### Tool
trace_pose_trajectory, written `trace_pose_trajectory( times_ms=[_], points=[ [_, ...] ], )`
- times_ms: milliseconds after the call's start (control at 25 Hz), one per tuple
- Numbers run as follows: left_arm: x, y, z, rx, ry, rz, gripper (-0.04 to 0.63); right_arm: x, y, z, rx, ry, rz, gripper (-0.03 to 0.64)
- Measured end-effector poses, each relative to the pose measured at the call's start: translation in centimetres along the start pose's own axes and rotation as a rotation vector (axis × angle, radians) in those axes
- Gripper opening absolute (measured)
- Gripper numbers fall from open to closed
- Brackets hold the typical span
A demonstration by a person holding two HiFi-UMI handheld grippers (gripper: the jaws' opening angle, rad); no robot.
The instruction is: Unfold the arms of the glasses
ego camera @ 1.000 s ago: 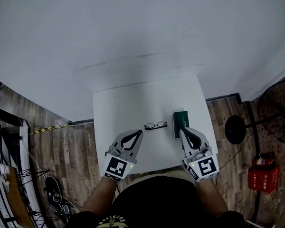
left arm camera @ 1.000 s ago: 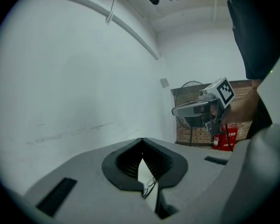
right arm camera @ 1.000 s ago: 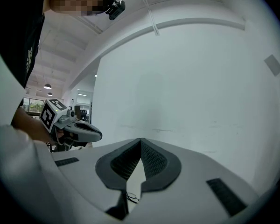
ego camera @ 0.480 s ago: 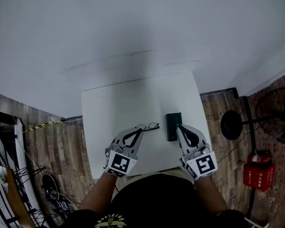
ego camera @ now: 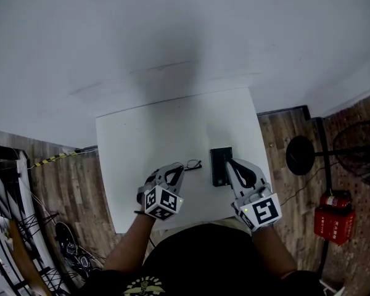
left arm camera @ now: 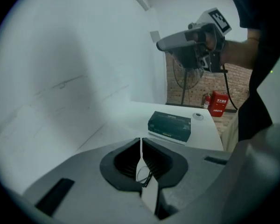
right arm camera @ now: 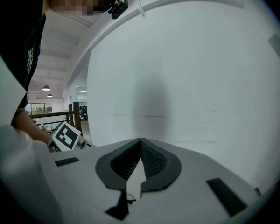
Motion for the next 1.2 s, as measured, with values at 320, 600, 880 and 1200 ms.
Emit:
trace_pose_trajectory(
  times_ms=[320,600,880,1200],
  points=[
    [-3.5,3.8,0.7,-0.074,0.074,-0.172,0.008,-0.8,1.6,1.8,-0.03,-0.004,-0.032,0.0],
    [-5.7,6.3,1.2,-0.126,0.133,-0.291,0.009,-1.0,2.9,2.9,-0.051,-0.005,-0.051,0.0],
    [-7.5,8.2,2.4,-0.218,0.212,-0.453,0.057,-1.1,3.7,3.7,-0.07,-0.001,-0.067,0.0],
    [-9.1,9.1,2.9,-0.314,0.231,-0.573,0.066,-1.2,4.1,4.6,-0.084,0.012,-0.067,0.0]
  ],
)
Point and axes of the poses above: the fingertips, and each gripper's own axes: x backward along the fingers, z to its right, y out of its underside, the point moved 5 cm from there along x, backward along the fingers, and after that the axes turned 15 degrees about z, right-handed, at the moved point
